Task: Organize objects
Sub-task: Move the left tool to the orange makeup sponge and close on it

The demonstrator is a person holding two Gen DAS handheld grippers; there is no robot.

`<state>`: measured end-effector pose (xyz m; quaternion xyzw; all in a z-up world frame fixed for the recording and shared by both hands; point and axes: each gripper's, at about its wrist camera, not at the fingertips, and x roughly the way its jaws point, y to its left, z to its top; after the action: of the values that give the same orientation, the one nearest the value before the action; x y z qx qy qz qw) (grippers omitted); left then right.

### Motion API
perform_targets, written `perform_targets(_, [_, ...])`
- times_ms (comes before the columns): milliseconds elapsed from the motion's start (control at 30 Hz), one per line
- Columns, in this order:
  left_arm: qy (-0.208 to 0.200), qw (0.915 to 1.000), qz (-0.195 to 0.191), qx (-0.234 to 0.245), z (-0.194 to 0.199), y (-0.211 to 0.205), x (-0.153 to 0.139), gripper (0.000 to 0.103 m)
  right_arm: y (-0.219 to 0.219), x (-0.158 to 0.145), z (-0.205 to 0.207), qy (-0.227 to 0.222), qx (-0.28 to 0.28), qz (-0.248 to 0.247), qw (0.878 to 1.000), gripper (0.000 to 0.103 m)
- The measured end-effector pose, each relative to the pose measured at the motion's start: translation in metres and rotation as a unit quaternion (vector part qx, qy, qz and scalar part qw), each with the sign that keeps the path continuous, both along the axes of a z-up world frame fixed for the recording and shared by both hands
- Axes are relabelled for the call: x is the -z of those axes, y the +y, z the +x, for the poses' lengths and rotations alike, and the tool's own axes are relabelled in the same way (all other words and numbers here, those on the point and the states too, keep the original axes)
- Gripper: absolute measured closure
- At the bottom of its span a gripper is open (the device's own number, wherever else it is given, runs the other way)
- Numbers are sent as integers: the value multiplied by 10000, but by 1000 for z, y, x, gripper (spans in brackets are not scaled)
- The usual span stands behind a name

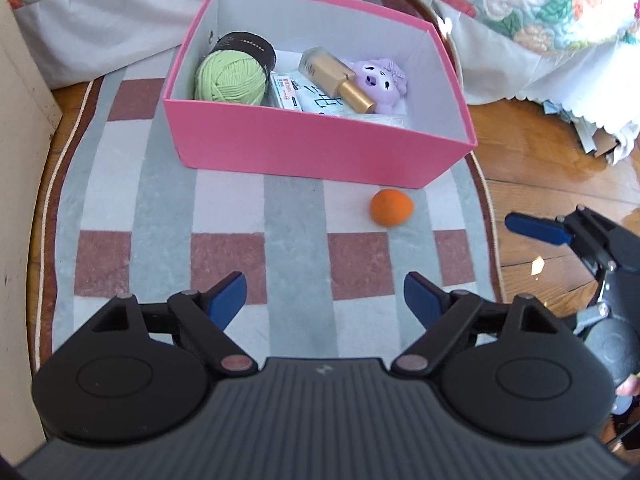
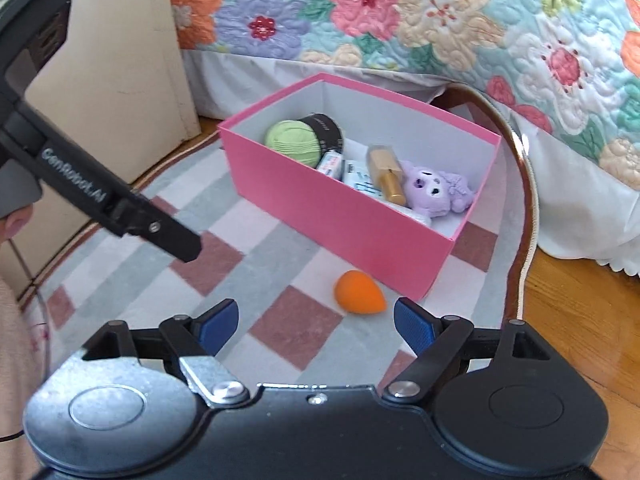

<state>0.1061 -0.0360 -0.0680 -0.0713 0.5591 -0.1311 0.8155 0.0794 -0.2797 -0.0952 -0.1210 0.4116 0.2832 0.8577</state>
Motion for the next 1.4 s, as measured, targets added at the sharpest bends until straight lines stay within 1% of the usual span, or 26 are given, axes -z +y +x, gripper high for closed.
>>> perform_targets(167, [-183,9996,-125,150,10,-13,21,18,-2,29,14,-35,51,85,9999,15])
perform_targets(267, [-319,9987,-303,245,18,-23,34,17,-5,51,23,47,212,239,9995,15])
perform_targets(333, [-354,9977,-517,239,25,-27,44,18,-6,64,28,125,422,305,9986,15])
perform_targets(400, [-361,9968,-677,228,33,-33,55,18,-5,73,33,243,548,395,9974,15])
perform_targets(533, [-552,9947,-787,370,45,-49,71,19,-3,89,40,167,626,443,9969,16])
perform_targets(667, [-626,9928,-942,401,54,-58,85,23,-5,106,50,186,782,505,9955,16])
perform_targets(700, [-649,9923,-971,408,57,-59,87,26,-6,108,53,205,817,548,9949,16])
perform_targets(767, [-648,9916,-1023,450,62,-62,93,39,-8,113,57,225,850,643,9940,18])
perform_targets(833, [-615,9899,-1155,546,67,-64,97,66,-8,117,61,231,875,694,9935,25])
perform_targets(867, [-625,9884,-1255,586,69,-65,99,71,-7,119,64,252,930,669,9931,29])
perform_targets(900, [-642,9877,-1299,582,70,-65,100,74,-6,119,65,180,992,620,9930,36])
perform_targets(1000, [-667,9887,-1185,637,70,-66,99,77,1,117,67,68,986,455,9941,49])
perform_targets(1067, [-684,9884,-1176,675,67,-65,98,77,0,116,66,83,980,489,9939,50])
perform_targets(1133, [-640,9880,-1265,615,64,-60,97,77,-1,112,63,58,941,519,9942,51])
perform_targets(1233, [-601,9880,-1304,565,55,-55,89,78,5,103,53,-166,758,378,9963,51])
perform_targets(1400, [-355,9895,-1314,485,42,-45,71,78,14,86,30,-432,452,170,9979,51])
